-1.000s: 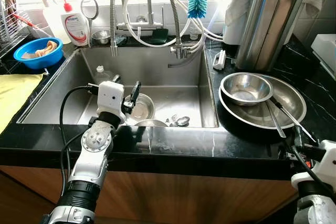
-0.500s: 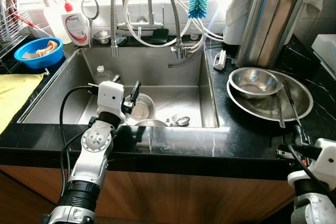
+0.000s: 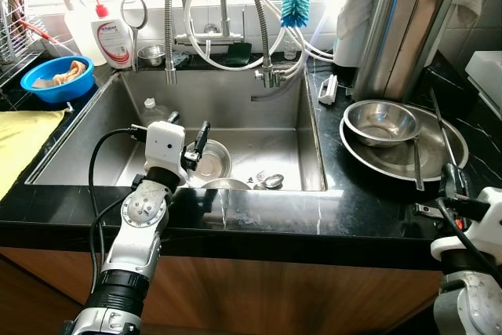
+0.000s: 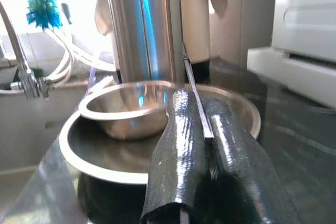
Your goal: Kitchen organization
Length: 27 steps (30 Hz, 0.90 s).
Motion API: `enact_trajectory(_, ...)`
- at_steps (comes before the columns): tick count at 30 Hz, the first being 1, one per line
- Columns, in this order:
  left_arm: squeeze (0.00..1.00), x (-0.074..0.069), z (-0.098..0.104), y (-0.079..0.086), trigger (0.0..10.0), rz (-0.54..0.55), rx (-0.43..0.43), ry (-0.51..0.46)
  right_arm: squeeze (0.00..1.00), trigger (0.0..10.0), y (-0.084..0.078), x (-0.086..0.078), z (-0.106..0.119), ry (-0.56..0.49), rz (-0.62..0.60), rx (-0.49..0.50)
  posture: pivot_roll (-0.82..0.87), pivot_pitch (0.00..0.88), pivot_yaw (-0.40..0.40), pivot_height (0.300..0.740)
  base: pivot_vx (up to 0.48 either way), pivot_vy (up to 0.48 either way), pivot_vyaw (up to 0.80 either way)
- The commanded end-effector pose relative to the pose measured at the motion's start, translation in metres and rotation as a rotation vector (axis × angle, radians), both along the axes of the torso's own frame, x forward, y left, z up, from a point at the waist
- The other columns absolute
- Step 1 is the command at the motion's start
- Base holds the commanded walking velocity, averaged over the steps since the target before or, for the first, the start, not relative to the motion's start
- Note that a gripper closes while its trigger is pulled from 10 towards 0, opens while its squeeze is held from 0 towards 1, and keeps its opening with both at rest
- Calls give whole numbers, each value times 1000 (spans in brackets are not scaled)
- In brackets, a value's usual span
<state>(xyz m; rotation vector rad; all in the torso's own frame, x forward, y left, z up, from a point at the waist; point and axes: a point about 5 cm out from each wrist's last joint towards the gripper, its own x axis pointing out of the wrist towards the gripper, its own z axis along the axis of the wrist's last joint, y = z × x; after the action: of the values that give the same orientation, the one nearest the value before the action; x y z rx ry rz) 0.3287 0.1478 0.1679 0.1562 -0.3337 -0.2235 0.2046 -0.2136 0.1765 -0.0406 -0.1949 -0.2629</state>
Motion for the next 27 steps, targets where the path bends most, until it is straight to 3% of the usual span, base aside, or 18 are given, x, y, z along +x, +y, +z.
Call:
enact_trajectory(1,0,-1,2,3,10000,9,24,-14,0,10000,4,1,15,-55,10,-35,-97,0,70,740,0,0,0)
enact_trajectory(4,0,-1,2,3,10000,9,23,-14,0,10000,6,3,19,-66,21,-46,-97,0,70,740,0,0,0)
enact_trajectory(5,0,0,3,2,10000,7,18,-16,0,10000,25,15,27,-68,188,-110,-114,0,78,740,0,0,0)
enact_trajectory(6,0,0,3,2,10000,7,18,-16,0,10000,25,15,27,-68,188,-110,-114,0,78,740,0,0,0)
enact_trajectory(8,0,1,3,0,10000,4,13,-16,0,10000,40,24,32,-68,317,-178,-116,0,76,740,0,0,0)
enact_trajectory(10,0,0,3,-1,10000,10,5,-14,0,10000,50,36,43,-110,382,-168,-117,0,74,740,0,0,0)
enact_trajectory(16,0,0,2,-1,10000,12,6,-12,0,10000,63,45,49,-118,495,-181,-116,0,73,740,0,0,0)
enact_trajectory(20,0,1,2,1,10000,18,7,-13,0,10000,69,56,44,-48,539,-196,-111,0,70,740,0,0,0)
enact_trajectory(22,0,2,3,3,10000,27,12,-15,0,10000,80,61,44,-36,652,-127,-108,0,72,740,0,0,0)
enact_trajectory(27,0,2,4,4,10000,32,12,-18,0,10000,89,64,40,7,738,-158,-104,0,70,740,0,0,0)
